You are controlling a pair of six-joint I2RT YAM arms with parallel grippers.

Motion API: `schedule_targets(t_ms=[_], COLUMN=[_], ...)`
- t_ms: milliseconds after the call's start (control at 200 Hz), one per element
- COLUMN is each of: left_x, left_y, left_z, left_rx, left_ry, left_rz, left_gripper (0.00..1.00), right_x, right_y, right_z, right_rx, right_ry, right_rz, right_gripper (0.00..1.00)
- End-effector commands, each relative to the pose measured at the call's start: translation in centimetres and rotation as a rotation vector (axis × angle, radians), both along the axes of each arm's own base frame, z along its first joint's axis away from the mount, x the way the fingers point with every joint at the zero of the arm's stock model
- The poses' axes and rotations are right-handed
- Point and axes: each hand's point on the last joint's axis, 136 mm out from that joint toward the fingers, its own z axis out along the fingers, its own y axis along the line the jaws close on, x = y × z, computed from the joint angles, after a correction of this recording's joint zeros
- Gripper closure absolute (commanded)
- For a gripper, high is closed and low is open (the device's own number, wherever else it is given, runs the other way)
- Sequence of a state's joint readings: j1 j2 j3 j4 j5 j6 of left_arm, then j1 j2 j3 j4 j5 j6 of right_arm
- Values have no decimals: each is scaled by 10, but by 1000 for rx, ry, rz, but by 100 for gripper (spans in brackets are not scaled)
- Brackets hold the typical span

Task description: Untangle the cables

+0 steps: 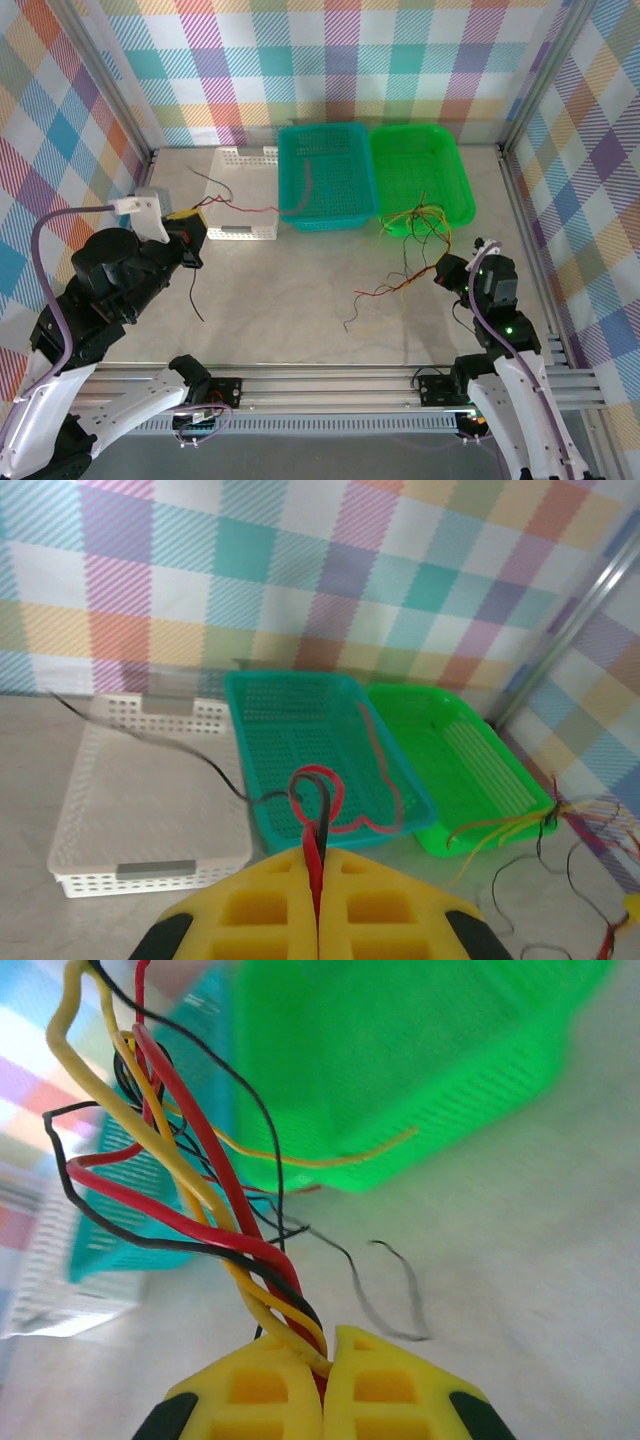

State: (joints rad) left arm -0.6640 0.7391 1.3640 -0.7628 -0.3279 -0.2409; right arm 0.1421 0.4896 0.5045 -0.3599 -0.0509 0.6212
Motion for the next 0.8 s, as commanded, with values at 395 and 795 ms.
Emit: schedule_targets(t_ms=[395,795], left_x=[-2,-4], left_y=[-49,-61], left_z=[5,-8], left_rx=[-30,-65], left_ry=[-73,-44], left_rz=[-252,-302], left_gripper=[100,100], right_x=[29,50], right_y=[76,117], right_z=[31,-47], right_rx=[-23,-159], right_ry=[-221,-84], right_rz=[230,263], right_gripper=[100,100])
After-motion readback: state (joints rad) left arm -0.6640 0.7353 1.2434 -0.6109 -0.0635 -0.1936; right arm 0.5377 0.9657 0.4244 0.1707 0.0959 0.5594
